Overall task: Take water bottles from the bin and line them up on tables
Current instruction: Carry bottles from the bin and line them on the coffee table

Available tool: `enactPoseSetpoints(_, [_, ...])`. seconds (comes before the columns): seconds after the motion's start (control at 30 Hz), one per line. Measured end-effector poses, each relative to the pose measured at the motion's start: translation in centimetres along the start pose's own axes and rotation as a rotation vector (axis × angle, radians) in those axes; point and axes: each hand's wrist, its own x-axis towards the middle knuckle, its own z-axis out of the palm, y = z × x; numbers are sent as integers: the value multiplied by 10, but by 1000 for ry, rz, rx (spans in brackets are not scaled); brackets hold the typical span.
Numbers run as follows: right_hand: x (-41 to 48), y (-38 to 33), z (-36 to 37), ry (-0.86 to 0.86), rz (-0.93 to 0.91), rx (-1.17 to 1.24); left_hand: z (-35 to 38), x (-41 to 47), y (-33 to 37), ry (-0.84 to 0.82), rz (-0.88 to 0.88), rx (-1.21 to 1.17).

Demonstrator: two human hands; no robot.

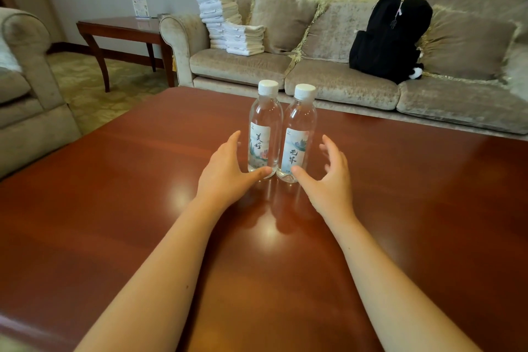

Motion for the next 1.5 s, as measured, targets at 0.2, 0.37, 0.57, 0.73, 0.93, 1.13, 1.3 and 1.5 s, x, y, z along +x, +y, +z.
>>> enactPoseSetpoints(0.2, [-36, -9, -22, -94, 55, -376, -2, -50, -9, -91, 9, 320])
enactPoseSetpoints(0.37, [-66, -21, -38, -210, 34, -449, -8, -84, -1, -127, 114, 355])
enactPoseSetpoints(0.57, [-91, -28, -43, -493, -119, -708, -15, -106, 1, -217, 189, 389])
enactPoseSetpoints(0.73, [-90, -26, -40, -505, -128, -740, -18, -108, 3, -228, 198, 400])
enactPoseSetpoints(0.93, [-88, -23, -39, -511, -131, -740, -16, -107, 2, -231, 192, 424])
enactPoseSetpoints(1.13, [-88, -26, -42, -542, -113, -751, -15, -107, 3, -236, 170, 426])
enactPoseSetpoints(1.3, [-86, -32, -45, -585, -71, -753, -19, -107, 10, -295, 125, 412])
enactPoseSetpoints(1.5, [-79, -57, -54, -782, 73, -794, -32, -102, 31, -539, 24, 485])
